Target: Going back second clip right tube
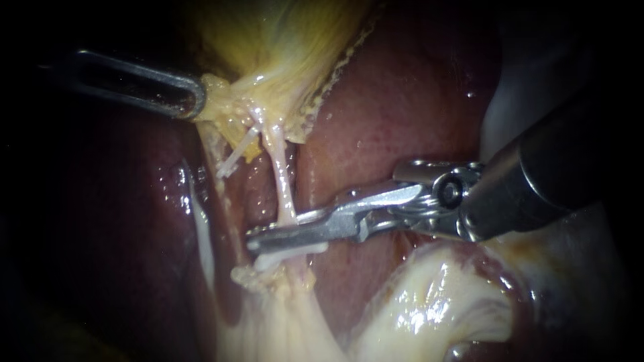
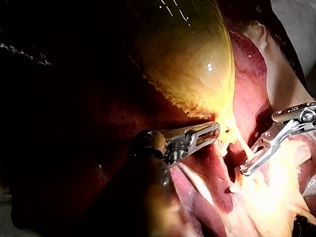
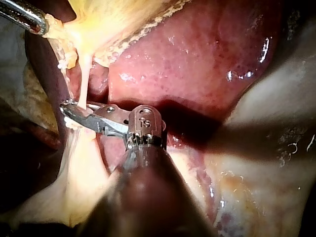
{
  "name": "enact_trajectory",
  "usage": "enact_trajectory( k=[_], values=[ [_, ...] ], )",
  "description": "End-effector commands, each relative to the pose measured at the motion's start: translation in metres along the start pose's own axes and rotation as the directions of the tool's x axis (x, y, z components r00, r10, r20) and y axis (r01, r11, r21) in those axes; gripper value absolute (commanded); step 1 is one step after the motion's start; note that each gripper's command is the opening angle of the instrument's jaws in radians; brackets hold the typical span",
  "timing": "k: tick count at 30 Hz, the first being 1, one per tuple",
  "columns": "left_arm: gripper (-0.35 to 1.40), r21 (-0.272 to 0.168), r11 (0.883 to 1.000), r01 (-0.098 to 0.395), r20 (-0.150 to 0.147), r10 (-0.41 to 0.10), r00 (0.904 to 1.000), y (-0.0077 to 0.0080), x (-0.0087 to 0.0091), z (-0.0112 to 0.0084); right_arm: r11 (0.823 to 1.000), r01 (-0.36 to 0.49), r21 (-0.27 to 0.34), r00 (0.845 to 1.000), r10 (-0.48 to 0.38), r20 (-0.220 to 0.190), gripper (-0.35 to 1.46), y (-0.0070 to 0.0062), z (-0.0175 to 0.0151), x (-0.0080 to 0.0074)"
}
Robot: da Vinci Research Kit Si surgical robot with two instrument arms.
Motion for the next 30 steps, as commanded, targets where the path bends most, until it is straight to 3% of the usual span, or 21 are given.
enact_trajectory(
  k=[1, 4, 6, 7, 8, 11, 12, 14, 15, 18, 19, 21, 23, 25, 27, 30],
  values=[
    [-0.35, -0.001, 1.000, 0.000, 0.001, 0.000, 1.0000, 0.0000, 0.0000, 0.0000, 1.000, 0.000, 0.000, 1.000, 0.000, 0.000, -0.35, 0.0000, 0.0000, 0.0000],
    [-0.35, -0.002, 1.000, -0.001, 0.001, 0.001, 1.0000, 0.0000, 0.0001, 0.0000, 1.000, 0.000, 0.003, 1.000, 0.000, 0.004, -0.35, 0.0000, 0.0000, 0.0000],
    [-0.35, -0.002, 1.000, -0.001, 0.001, 0.001, 1.0000, 0.0000, 0.0001, 0.0000, 1.000, 0.012, 0.003, 1.000, -0.012, 0.004, -0.01, 0.0000, 0.0002, 0.0001],
    [-0.35, 0.000, 1.000, -0.001, 0.000, 0.001, 1.0000, 0.0000, 0.0002, 0.0001, 0.995, 0.095, 0.005, 0.995, -0.095, 0.003, 0.10, 0.0001, 0.0003, 0.0001],
    [-0.35, 0.000, 1.000, -0.001, 0.000, 0.001, 1.0000, 0.0000, 0.0002, 0.0001, 0.981, 0.195, 0.006, 0.981, -0.195, 0.002, 0.24, 0.0002, 0.0006, 0.0001],
    [-0.35, 0.000, 1.000, -0.002, 0.000, 0.002, 1.0000, 0.0001, 0.0002, 0.0001, 0.946, 0.323, 0.008, 0.946, -0.323, 0.005, 0.43, 0.0006, 0.0011, 0.0000],
    [-0.35, 0.000, 1.000, -0.002, 0.000, 0.002, 1.0000, 0.0001, 0.0002, 0.0001, 0.918, 0.397, -0.003, 0.918, -0.397, -0.004, 0.46, 0.0007, 0.0011, -0.0003],
    [-0.35, 0.000, 1.000, -0.002, 0.000, 0.002, 1.0000, 0.0001, 0.0003, 0.0000, 0.877, 0.479, -0.051, 0.877, -0.480, -0.024, 0.49, 0.0007, 0.0009, -0.0008],
    [-0.35, 0.001, 1.000, -0.002, 0.000, 0.002, 1.0000, 0.0001, 0.0003, 0.0000, 0.840, 0.532, -0.108, 0.841, -0.539, -0.044, 0.49, 0.0006, 0.0006, -0.0012],
    [-0.35, 0.001, 1.000, -0.002, -0.001, 0.002, 1.0000, 0.0001, 0.0003, 0.0000, 0.766, 0.627, -0.137, 0.770, -0.637, -0.037, 0.49, 0.0002, -0.0007, -0.0019],
    [-0.35, 0.001, 1.000, -0.002, -0.001, 0.002, 1.0000, 0.0001, 0.0003, -0.0001, 0.731, 0.666, -0.146, 0.737, -0.676, -0.023, 0.49, -0.0001, -0.0013, -0.0023],
    [-0.35, 0.001, 1.000, -0.002, -0.001, 0.002, 1.0000, 0.0001, 0.0003, -0.0001, 0.688, 0.710, -0.154, 0.698, -0.716, 0.016, 0.49, -0.0005, -0.0024, -0.0028],
    [-0.35, 0.001, 1.000, -0.002, -0.001, 0.002, 1.0000, 0.0001, 0.0003, -0.0001, 0.631, 0.760, -0.155, 0.646, -0.759, 0.081, 0.49, -0.0010, -0.0038, -0.0033],
    [-0.35, 0.001, 1.000, -0.002, -0.001, 0.002, 1.0000, 0.0001, 0.0003, -0.0001, 0.586, 0.795, -0.154, 0.605, -0.785, 0.137, 0.49, -0.0016, -0.0051, -0.0035],
    [-0.35, 0.002, 1.000, -0.002, -0.001, 0.002, 1.0000, 0.0001, 0.0003, -0.0001, 0.556, 0.815, -0.163, 0.578, -0.799, 0.166, 0.50, -0.0023, -0.0063, -0.0034],
    [-0.35, 0.002, 1.000, -0.002, -0.001, 0.002, 1.0000, 0.0001, 0.0003, -0.0001, 0.535, 0.825, -0.180, 0.562, -0.808, 0.176, 0.50, -0.0036, -0.0081, -0.0030]
  ],
)
